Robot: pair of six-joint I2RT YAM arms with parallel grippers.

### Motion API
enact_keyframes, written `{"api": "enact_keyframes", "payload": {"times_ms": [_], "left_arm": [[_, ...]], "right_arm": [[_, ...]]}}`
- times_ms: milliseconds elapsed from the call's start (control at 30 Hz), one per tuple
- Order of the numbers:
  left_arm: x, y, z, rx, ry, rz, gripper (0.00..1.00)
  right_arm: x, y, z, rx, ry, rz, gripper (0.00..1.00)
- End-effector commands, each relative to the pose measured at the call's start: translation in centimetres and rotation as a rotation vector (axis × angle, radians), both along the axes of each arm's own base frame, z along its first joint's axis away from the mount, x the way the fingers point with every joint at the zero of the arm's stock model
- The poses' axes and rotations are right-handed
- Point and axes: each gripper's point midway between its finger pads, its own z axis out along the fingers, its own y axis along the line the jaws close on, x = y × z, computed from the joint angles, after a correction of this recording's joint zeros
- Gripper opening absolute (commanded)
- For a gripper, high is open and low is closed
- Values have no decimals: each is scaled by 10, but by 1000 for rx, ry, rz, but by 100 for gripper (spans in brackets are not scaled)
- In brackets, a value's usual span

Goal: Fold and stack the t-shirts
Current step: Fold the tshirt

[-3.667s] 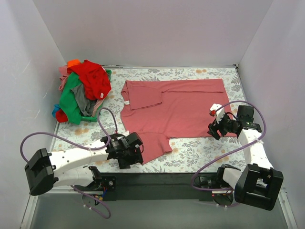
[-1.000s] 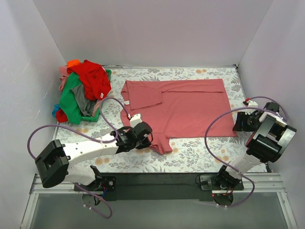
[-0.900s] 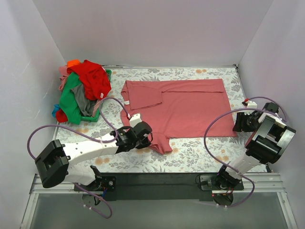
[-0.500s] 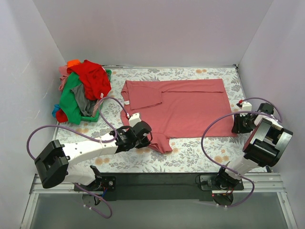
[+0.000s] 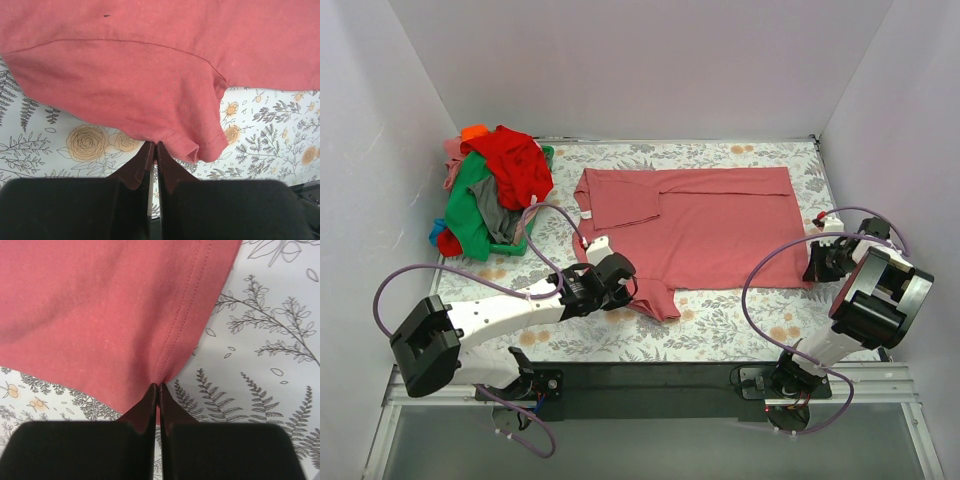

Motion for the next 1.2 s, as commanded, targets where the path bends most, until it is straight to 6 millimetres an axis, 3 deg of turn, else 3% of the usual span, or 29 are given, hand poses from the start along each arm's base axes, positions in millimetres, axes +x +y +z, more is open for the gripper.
{"api": "enact_keyframes", "payload": {"times_ms": [0,200,633,1167], "left_arm": [[6,8,13,-10,-36,48,0],[6,5,20,-31,-23,53,0],[19,6,34,-2,-80,75,0],[44,10,72,-9,-192,112,0]], "right_arm": [[-12,19,2,78,33,24,1],[3,23,21,112,-44,44,1],[22,31,37,190,-112,73,1],[34,17,46,133,-130,56,1]]}}
